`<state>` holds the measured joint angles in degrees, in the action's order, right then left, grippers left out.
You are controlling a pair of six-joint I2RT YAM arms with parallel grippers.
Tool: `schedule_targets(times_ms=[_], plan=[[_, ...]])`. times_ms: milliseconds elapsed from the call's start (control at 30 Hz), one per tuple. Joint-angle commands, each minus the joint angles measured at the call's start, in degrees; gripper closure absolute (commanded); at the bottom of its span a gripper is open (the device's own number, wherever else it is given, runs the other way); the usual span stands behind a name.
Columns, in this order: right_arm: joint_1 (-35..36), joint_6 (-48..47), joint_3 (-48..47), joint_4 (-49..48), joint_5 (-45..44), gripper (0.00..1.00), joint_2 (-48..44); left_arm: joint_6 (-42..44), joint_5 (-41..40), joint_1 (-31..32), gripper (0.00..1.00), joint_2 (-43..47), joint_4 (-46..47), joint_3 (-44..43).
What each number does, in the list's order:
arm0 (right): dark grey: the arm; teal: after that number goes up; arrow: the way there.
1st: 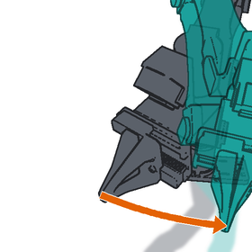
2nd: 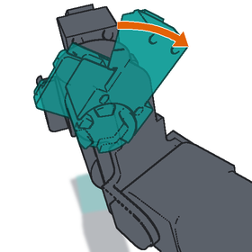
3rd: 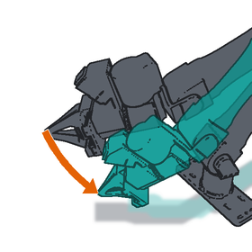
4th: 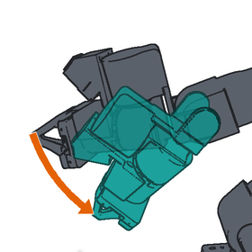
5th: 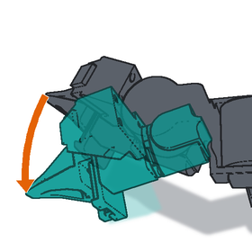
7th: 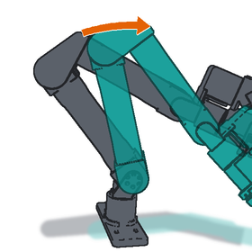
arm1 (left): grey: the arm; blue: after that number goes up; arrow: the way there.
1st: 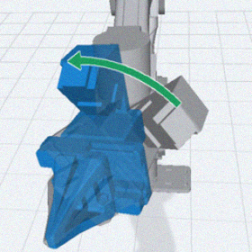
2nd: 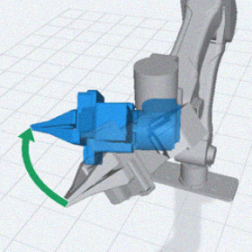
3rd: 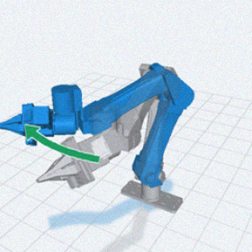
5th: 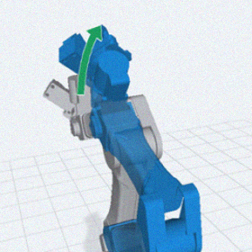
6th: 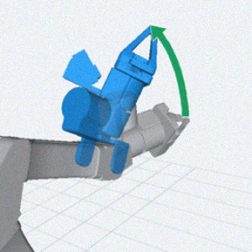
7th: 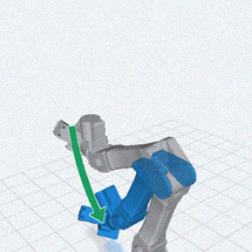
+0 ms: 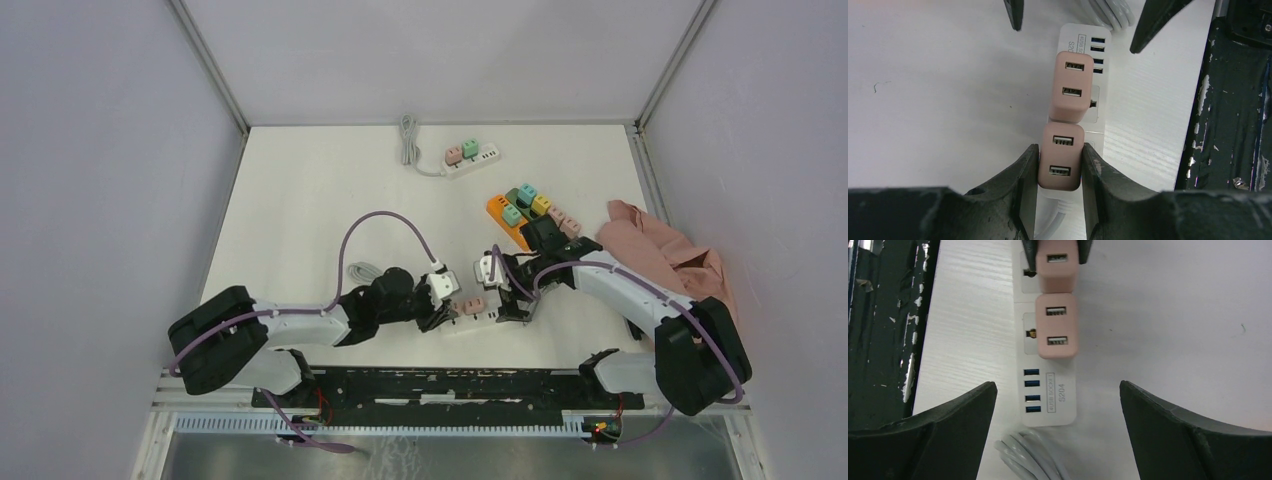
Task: Pull the plug off the socket
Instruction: Remove the plug from the socket.
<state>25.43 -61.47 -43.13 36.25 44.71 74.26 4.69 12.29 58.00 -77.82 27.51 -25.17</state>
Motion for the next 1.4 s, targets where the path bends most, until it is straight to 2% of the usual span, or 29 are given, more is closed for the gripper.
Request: schedule_targets(times_ms=[0,200,367,633,833,1000,1367], plan=[[3.03,-3.93,0.97,-1.25,-4.29,0.00,0.02,1.39,1.74,0.27,0.97,1.05,6.00,1.21],[3.31,-2.93,1.07,-1.88,-3.68,0.00,0.05,0.39,3.08,0.28,0.97,1.73,11.16,4.44],[8.06,-3.55,1.63,-2.96,-7.98,0.00,0.98,0.06,3.35,0.30,0.97,1.12,13.16,5.36],[11.05,-0.26,1.79,-7.00,-12.74,0.01,2.61,-0.12,3.51,0.36,0.97,1.54,15.12,6.28],[13.96,-2.32,1.83,-6.04,-15.31,0.07,3.77,-0.16,3.40,0.32,0.97,1.51,17.38,7.53],[15.80,-3.69,1.74,-5.14,-16.75,0.16,4.48,-1.19,2.93,0.37,0.97,1.38,22.87,9.91],[18.97,0.01,0.02,-6.47,-20.83,0.34,7.63,-1.94,1.57,0.91,0.97,-0.95,28.92,11.52]])
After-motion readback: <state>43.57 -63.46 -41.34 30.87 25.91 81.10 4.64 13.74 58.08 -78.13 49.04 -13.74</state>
